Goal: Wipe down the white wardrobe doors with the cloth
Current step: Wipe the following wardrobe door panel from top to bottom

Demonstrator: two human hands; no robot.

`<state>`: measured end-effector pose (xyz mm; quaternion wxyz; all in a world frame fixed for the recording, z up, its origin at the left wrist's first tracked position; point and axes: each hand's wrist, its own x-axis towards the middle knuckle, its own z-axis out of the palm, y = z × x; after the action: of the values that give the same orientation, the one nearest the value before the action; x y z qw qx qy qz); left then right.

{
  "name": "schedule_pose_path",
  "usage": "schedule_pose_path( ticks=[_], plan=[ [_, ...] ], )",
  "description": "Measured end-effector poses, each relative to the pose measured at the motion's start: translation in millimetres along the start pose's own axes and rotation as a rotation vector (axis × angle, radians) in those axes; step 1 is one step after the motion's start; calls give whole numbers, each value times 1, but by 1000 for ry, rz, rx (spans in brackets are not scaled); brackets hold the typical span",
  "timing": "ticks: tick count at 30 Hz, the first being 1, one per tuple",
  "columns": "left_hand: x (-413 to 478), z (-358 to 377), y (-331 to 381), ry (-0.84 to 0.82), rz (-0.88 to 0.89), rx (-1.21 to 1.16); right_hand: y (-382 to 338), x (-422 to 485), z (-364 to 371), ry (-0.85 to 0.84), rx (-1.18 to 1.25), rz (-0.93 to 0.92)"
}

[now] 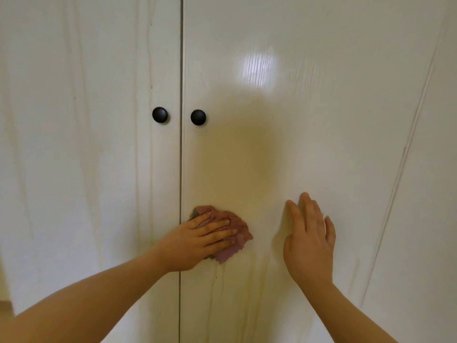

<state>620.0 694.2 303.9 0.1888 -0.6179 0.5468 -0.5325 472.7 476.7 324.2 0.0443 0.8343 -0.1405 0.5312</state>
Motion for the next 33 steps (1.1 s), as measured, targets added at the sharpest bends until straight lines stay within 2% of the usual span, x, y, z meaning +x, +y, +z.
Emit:
schedule_pose_path(
  ticks=[8,14,21,24,29,33],
  plan=[
    [23,-4,23,18,-216,-64,-25,-5,9,-5,1,-5],
    [-31,-5,5,2,-169,-34,-15,-15,5,-65,-44,5],
    [50,-2,36,-23,-168,-108,-10,-9,1,-39,-30,-8],
    [18,3,23,-40,-153,-96,-9,-11,2,-35,-55,-6],
    [-53,9,4,24,-167,-68,-17,-15,4,-36,-38,15],
    [-6,-7,-8,42,-210,-43,-23,-18,6,-55,-17,40]
  ],
)
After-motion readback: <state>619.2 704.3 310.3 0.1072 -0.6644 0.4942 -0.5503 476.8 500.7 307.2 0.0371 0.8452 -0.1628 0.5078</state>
